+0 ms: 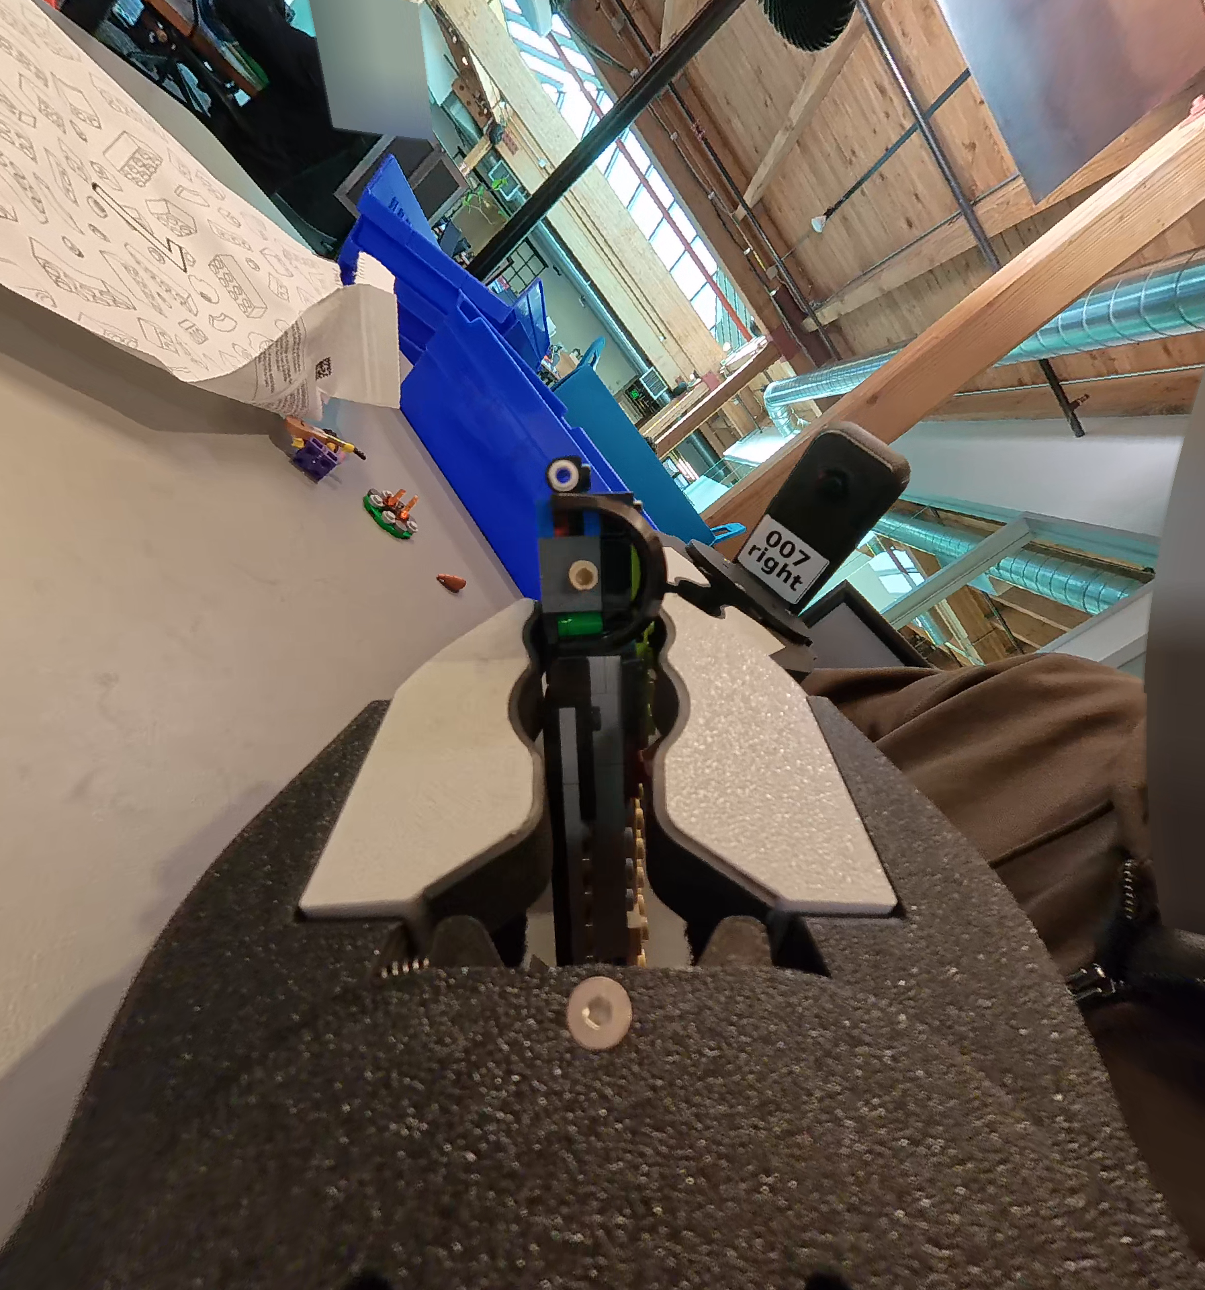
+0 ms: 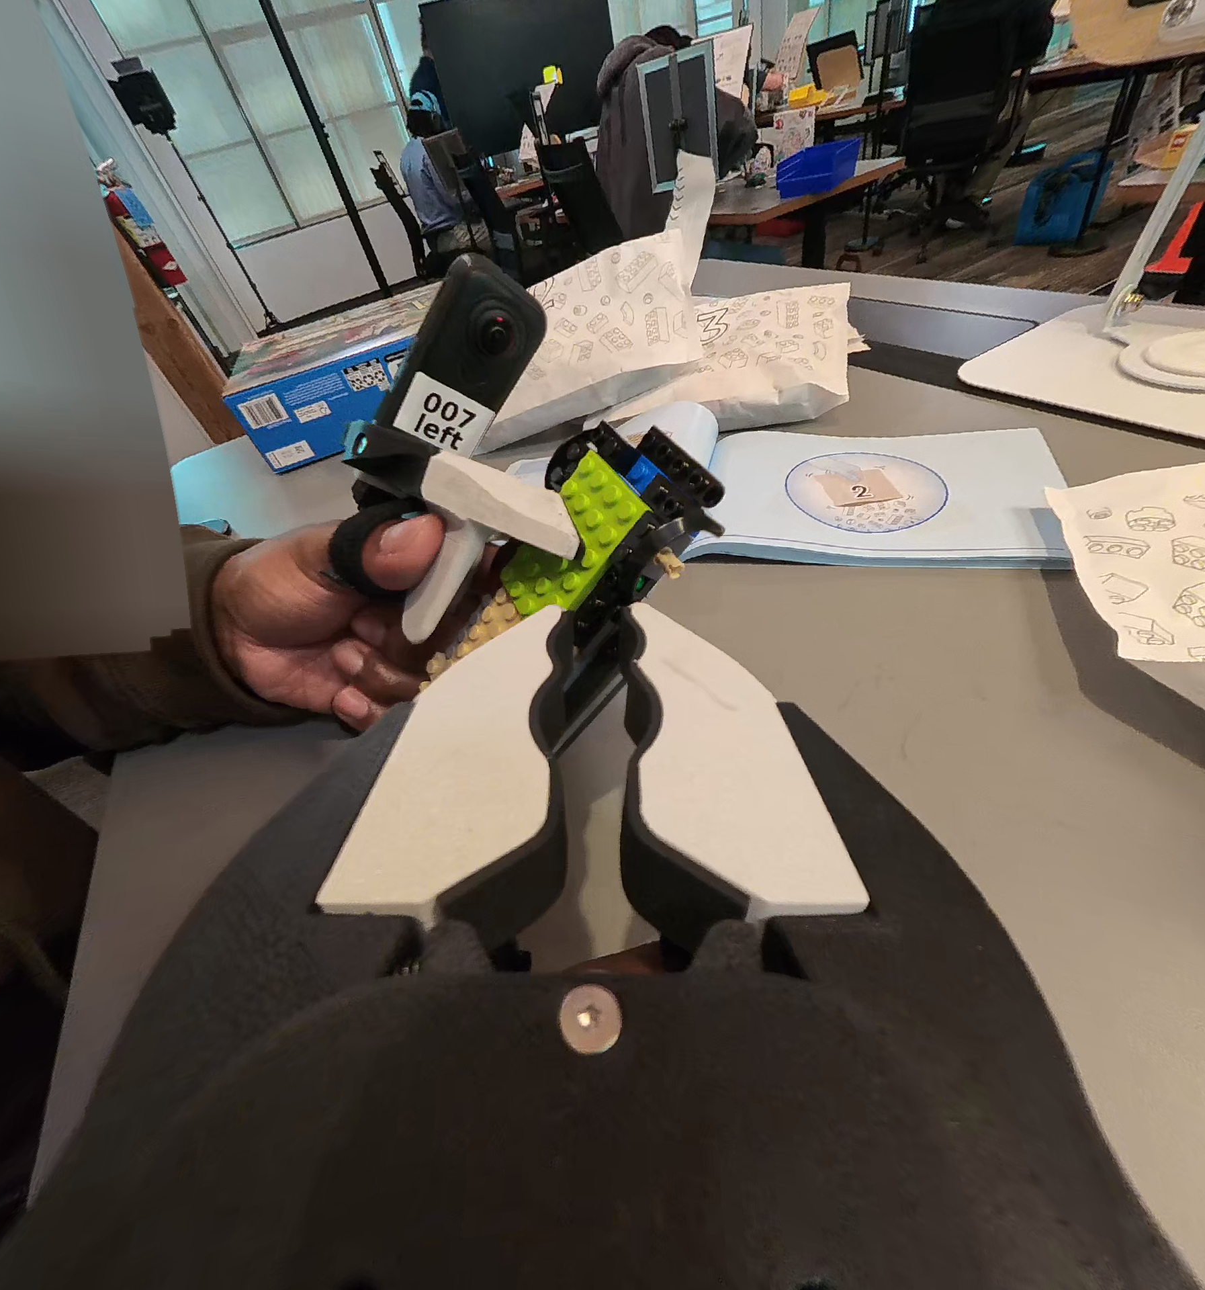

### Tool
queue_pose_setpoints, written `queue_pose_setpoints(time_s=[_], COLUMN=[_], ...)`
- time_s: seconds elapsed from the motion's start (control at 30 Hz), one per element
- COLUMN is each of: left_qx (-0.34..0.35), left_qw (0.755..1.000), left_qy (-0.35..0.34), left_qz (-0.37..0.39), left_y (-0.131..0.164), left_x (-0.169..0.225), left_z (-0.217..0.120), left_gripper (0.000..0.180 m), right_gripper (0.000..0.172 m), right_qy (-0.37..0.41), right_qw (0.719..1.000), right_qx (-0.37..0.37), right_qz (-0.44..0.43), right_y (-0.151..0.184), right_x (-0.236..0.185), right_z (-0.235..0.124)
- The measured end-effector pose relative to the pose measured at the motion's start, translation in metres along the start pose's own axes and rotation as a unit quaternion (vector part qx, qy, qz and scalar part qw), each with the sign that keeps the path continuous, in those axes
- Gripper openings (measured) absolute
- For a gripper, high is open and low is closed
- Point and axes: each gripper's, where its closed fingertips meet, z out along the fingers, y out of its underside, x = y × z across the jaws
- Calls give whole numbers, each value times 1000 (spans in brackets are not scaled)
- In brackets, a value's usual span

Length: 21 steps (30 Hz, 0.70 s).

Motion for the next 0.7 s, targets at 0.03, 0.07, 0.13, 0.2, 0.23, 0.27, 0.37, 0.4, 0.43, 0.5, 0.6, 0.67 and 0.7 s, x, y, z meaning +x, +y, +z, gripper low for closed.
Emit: queue_pose_setpoints(time_s=[0.03,0.07,0.13,0.2,0.23,0.27,0.37,0.4,0.43,0.5,0.6,0.67,0.7], left_qx=[0,0,0,1,1,1,0,0,0,1,1,3,4], left_qw=[1000,1000,1000,1000,1000,1000,1000,1000,1000,1000,1000,999,999], left_qy=[1,2,4,7,6,6,9,11,13,16,17,20,21], left_qz=[0,-1,-6,-11,-12,-13,-15,-17,-20,-24,-27,-32,-34], left_y=[0,0,0,0,0,0,0,0,0,0,0,0,0], left_x=[0,0,0,0,0,0,0,1,1,1,1,1,1], left_z=[0,0,0,0,0,0,0,0,-1,0,-1,-1,-1], left_gripper=[27,26,27,27,26,26,26,26,26,26,26,26,26], right_gripper=[11,12,11,10,10,10,10,10,10,10,10,10,10], right_qy=[2,3,7,9,9,8,11,12,11,11,14,18,20], right_qw=[1000,1000,1000,1000,999,999,999,999,999,999,998,997,997], right_qx=[3,5,11,15,17,17,21,21,22,25,27,29,31], right_qz=[-3,-6,-16,-25,-26,-26,-38,-41,-42,-46,-56,-67,-72], right_y=[0,0,-1,-2,-1,-1,-2,-2,-2,-2,-2,-3,-3], right_x=[0,0,-1,-1,-1,-1,-1,-1,-2,-2,-2,-2,-2], right_z=[0,0,-1,-1,-1,0,-1,-1,-1,-1,-1,-1,-1])
